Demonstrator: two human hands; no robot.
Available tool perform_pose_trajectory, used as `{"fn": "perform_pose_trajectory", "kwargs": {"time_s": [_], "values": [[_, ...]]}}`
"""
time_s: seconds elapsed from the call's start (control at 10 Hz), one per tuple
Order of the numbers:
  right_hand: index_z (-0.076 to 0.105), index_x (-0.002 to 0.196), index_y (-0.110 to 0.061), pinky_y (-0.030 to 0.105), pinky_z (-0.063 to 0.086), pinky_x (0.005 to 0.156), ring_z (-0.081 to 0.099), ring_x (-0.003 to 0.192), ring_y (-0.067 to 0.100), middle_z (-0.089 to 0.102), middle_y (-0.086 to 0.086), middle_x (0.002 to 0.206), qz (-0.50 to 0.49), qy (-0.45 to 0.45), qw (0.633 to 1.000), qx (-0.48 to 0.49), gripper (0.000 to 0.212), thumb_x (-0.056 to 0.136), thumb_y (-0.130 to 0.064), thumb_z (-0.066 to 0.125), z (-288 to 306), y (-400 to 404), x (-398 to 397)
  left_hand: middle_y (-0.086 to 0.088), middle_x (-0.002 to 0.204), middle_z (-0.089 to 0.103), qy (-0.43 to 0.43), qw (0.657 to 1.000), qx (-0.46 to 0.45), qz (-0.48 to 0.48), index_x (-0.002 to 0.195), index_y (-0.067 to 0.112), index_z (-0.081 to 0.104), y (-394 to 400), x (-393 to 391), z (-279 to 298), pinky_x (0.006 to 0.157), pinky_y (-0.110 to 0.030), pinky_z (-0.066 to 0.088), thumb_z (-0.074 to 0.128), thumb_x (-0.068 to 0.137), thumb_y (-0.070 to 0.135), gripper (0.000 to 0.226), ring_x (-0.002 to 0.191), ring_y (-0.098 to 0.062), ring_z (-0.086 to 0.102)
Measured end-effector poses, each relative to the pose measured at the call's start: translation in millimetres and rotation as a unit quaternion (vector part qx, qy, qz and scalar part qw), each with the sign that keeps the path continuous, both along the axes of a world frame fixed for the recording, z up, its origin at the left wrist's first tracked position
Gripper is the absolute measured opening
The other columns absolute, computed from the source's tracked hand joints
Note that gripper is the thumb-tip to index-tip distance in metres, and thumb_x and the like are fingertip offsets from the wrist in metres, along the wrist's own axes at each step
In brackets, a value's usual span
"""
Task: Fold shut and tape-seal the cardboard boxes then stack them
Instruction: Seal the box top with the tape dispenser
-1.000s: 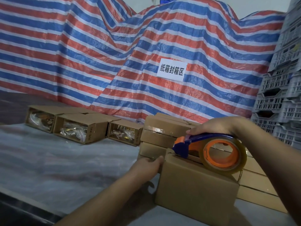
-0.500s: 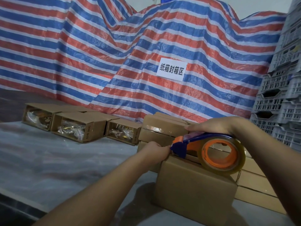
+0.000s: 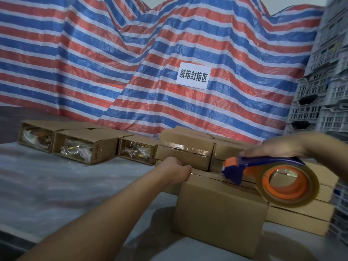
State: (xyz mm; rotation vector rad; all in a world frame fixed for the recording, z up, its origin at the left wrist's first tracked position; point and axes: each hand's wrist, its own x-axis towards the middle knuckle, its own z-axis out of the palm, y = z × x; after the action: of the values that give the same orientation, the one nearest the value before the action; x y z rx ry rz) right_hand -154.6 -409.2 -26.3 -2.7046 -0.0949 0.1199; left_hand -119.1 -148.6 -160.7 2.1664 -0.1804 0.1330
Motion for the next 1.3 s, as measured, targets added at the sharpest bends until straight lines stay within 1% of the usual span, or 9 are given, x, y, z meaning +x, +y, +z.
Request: {"fn": "perform_pose_trajectory", "kwargs": {"time_s": [0.1,0.3,0.4,0.5,0.6,0.8,1.1,1.2,1.3], "values": [[0.062,0.115,-0.020,0.017,0.049,0.078,0.061,0.100,0.013,0.061,0.001,0.118,-0.002,0.005,0.999,-0.033,0.029,0.093,-0.039,0.064,-7.7,4.2,-0.8,-0.001,0.092,0.065,-0.010,1.000,0.008,-0.005,0.091,0.017,0.070,0.3,-3.1,1.6,0.076,-0.029,0.041,0.056,0.095,0.048,0.034,0.088,-0.015,0.058],[0.058,0.114,-0.022,0.019,0.052,0.061,0.068,0.062,0.006,0.072,-0.006,0.069,-0.037,0.116,0.983,-0.140,0.044,0.098,-0.061,0.045,3.6,22.4,-3.4,0.008,0.079,0.061,-0.251,0.963,0.094,-0.002,0.084,0.028,0.056,-4.3,-30.0,11.1,0.072,-0.032,0.054,0.042,0.102,0.043,0.027,0.073,-0.007,0.060],[0.057,0.117,-0.018,0.020,0.052,0.062,0.066,0.062,0.008,0.071,-0.004,0.071,-0.050,0.107,0.985,-0.125,0.048,0.097,-0.060,0.047,1.4,20.4,-1.0,0.016,0.098,0.056,-0.255,0.941,0.189,-0.117,0.098,0.036,0.057,-14.2,-49.7,6.7,0.085,-0.030,0.047,0.032,0.101,0.054,0.031,0.097,-0.010,0.057],[0.056,0.125,-0.019,0.020,0.051,0.065,0.063,0.064,0.010,0.068,-0.002,0.075,-0.039,0.119,0.984,-0.129,0.051,0.098,-0.061,0.045,1.1,20.1,1.5,0.008,0.152,0.039,-0.221,0.914,0.318,-0.124,0.147,0.030,0.039,-16.0,-53.5,-7.4,0.113,-0.035,0.028,0.026,0.096,0.068,0.065,0.142,-0.015,0.033],[0.057,0.130,-0.014,0.027,0.050,0.072,0.060,0.065,0.015,0.065,0.004,0.082,-0.042,0.117,0.986,-0.109,0.068,0.091,-0.069,0.047,6.7,14.1,1.3,0.006,0.159,0.030,-0.232,0.908,0.327,-0.120,0.152,0.029,0.031,-10.9,-51.9,-7.8,0.116,-0.034,0.024,0.025,0.094,0.071,0.072,0.145,-0.012,0.026],[0.064,0.098,-0.017,0.019,0.052,0.056,0.062,0.052,0.011,0.067,-0.003,0.063,-0.073,0.069,0.987,-0.128,0.059,0.087,-0.072,0.048,15.7,-11.0,-10.8,0.010,0.160,0.028,-0.229,0.902,0.346,-0.117,0.153,0.032,0.028,-7.6,-49.1,-8.7,0.117,-0.035,0.024,0.022,0.092,0.073,0.073,0.146,-0.008,0.023],[0.064,0.107,-0.025,0.018,0.053,0.066,0.071,0.068,0.006,0.075,-0.006,0.078,-0.038,0.069,0.993,-0.084,0.048,0.093,-0.067,0.044,-13.9,-38.3,-13.1,0.003,0.154,0.039,-0.219,0.886,0.395,-0.100,0.157,0.026,0.004,-21.9,-51.5,2.3,0.118,-0.041,0.018,0.020,0.087,0.081,0.091,0.141,-0.017,0.035],[0.063,0.115,-0.026,0.027,0.054,0.086,0.073,0.089,0.013,0.076,0.001,0.098,-0.028,0.033,0.993,-0.106,0.053,0.091,-0.070,0.045,-15.6,-41.0,-13.1,-0.003,0.161,0.025,-0.237,0.867,0.424,-0.110,0.156,0.022,0.017,-48.4,-54.9,10.8,0.119,-0.044,0.011,0.018,0.086,0.082,0.092,0.148,-0.022,0.021],[0.062,0.113,-0.028,0.022,0.053,0.079,0.072,0.084,0.010,0.076,0.004,0.100,-0.012,0.051,0.994,-0.091,0.046,0.095,-0.066,0.042,-15.9,-39.0,-16.3,-0.004,0.162,0.022,-0.222,0.870,0.416,-0.143,0.152,0.022,0.027,-68.5,-59.0,5.1,0.115,-0.043,0.024,0.022,0.086,0.082,0.089,0.147,-0.022,0.023]]}}
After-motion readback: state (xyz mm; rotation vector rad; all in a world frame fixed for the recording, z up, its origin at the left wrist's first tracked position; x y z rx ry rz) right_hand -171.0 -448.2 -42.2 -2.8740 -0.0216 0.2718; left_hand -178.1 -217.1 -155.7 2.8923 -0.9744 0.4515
